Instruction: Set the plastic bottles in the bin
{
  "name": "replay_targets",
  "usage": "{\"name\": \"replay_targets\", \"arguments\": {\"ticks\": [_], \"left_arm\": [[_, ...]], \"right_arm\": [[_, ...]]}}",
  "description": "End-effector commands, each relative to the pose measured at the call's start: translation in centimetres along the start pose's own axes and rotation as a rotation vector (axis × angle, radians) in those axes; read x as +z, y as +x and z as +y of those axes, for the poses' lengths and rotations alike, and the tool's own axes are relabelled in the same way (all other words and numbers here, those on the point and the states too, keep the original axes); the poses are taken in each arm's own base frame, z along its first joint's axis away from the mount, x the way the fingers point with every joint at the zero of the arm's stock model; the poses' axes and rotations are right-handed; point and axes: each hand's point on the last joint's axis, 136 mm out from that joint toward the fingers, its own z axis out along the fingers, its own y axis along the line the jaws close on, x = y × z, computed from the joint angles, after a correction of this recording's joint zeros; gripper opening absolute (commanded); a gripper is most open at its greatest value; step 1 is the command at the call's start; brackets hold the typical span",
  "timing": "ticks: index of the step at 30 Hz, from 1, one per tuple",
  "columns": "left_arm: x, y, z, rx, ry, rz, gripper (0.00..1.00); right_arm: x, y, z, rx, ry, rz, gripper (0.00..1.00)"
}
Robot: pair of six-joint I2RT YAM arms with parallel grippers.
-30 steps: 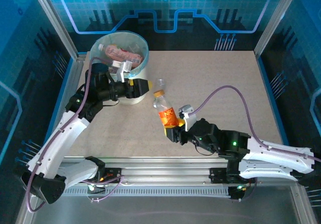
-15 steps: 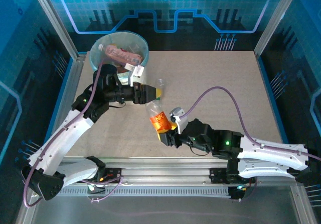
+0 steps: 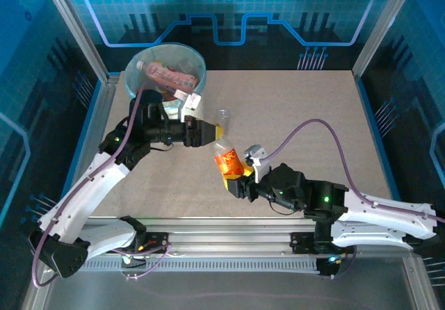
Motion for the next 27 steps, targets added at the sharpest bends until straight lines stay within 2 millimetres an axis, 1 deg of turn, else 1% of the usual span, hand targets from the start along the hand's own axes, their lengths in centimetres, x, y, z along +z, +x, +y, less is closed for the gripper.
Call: {"name": "replay_targets", "arguments": {"ticks": [1,3,5,6,7,8,9,10,11,12,13,15,16,18,21,24,27], "left_arm": [[-0.5,-0.4,-1.8,0.036,0.051,0.001,0.53],[-0.6,-0.7,-1.6,0.039,0.028,-0.014,0.46],[-0.7,-1.1,-1.4,0.044,0.005,-0.030,0.41],[-0.9,-1.4,-1.3,0.046,-0.015,-0.045,0.36],[-1.0,-1.7,-1.1,0.045,-0.036,-0.059,0.30],[-1.3,-2.2,-1.0,0.049,-0.062,-0.079,0.23],[-1.5,-2.7,-0.9,0.054,-0.088,-0.100,0.15],[-1.9,-3.4,-0.8,0.065,-0.116,-0.126,0.08],[-2.4,-4.3,-0.8,0.085,-0.153,-0.162,0.01],[-3.1,-5.4,-0.8,0.113,-0.198,-0.204,0.00],[-3.7,-6.4,-0.8,0.142,-0.242,-0.239,0.00],[-5.6,-9.0,-0.7,0.220,-0.358,-0.325,0.00],[-6.5,-10.2,-0.4,0.253,-0.419,-0.358,0.00],[-8.4,-12.6,0.9,0.293,-0.557,-0.409,0.00],[-11.0,-16.0,4.3,0.301,-0.727,-0.446,0.00],[-13.0,-19.1,7.7,0.293,-0.835,-0.478,0.00],[-14.1,-20.7,11.2,0.289,-0.957,-0.441,0.00]], "right_arm": [[-0.4,-2.3,1.1,-0.009,-0.024,-0.066,0.47],[-0.2,-2.2,1.2,-0.013,-0.026,-0.062,0.47],[0.0,-2.1,1.1,-0.016,-0.021,-0.058,0.49],[0.0,-2.0,1.0,-0.016,-0.014,-0.055,0.51],[0.1,-1.9,0.9,-0.013,-0.009,-0.052,0.55],[0.1,-1.8,0.7,-0.006,0.005,-0.048,0.66],[-0.3,-2.9,0.6,0.013,0.018,-0.069,0.79],[-0.4,-3.1,0.2,0.026,0.043,-0.076,0.90],[-0.6,-3.4,-0.2,0.036,0.068,-0.083,0.98],[-0.8,-3.6,-0.6,0.039,0.090,-0.091,1.00],[-0.9,-3.9,-0.8,0.039,0.108,-0.099,1.00],[-1.2,-4.3,-1.5,0.030,0.146,-0.111,1.00],[-1.3,-4.5,-1.6,0.023,0.158,-0.113,1.00],[-1.5,-4.7,-2.3,0.012,0.201,-0.116,1.00],[-1.8,-5.1,-3.1,0.000,0.257,-0.116,1.00],[-2.0,-5.2,-3.5,-0.008,0.276,-0.114,1.00],[-2.2,-5.3,-3.9,-0.010,0.298,-0.108,1.00]]}}
